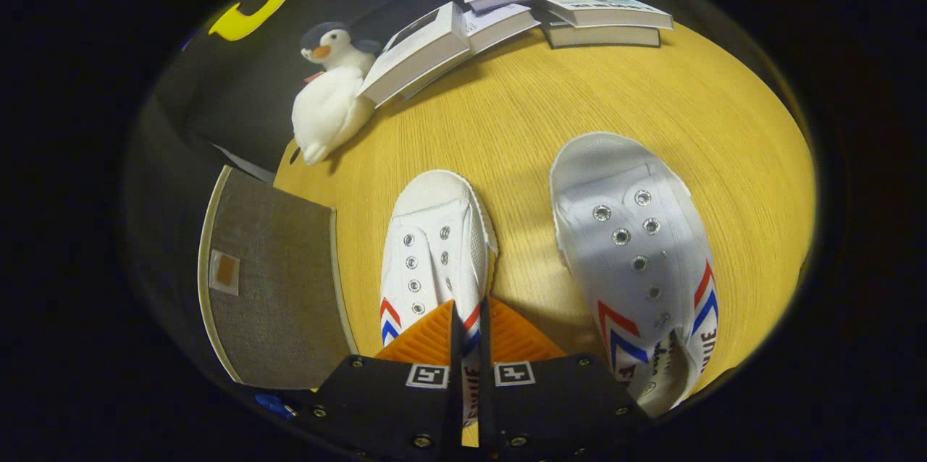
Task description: Open the storage box then place both shoes into the box .Put the left shoe in first, then the right shoe, with the right side of both shoes facing outward in a uniform manner.
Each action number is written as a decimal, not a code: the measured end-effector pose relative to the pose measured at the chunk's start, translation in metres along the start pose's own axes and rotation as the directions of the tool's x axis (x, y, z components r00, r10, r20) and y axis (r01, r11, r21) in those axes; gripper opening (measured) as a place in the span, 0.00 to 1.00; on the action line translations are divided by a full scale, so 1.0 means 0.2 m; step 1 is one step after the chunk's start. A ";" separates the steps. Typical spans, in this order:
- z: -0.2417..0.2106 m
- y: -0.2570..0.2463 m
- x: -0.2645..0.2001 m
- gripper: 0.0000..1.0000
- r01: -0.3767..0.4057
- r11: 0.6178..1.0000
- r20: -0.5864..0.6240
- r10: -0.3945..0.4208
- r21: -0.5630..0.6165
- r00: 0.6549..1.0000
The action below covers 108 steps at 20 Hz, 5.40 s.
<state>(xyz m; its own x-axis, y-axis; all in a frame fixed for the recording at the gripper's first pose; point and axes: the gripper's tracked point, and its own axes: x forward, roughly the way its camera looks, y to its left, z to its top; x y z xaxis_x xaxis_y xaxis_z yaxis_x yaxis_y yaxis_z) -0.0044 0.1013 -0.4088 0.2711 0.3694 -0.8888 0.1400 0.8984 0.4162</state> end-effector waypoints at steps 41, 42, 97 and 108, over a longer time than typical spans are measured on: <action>0.03 1.44 -0.27 0.00 -0.201 0.970 0.063 0.211 -0.134 0.975; 0.01 1.46 -0.24 0.00 -0.198 0.970 0.055 0.207 -0.141 0.977; 0.32 0.47 -0.61 0.98 0.086 0.924 0.243 0.007 -0.372 0.970; 0.38 -0.10 -0.64 0.98 0.204 0.933 0.254 -0.129 -0.297 0.959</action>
<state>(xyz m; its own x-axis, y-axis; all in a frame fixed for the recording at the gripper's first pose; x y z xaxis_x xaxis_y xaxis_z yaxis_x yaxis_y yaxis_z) 0.0314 0.0177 -0.2897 0.4836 0.1779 -0.8570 -0.0967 0.9840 0.1498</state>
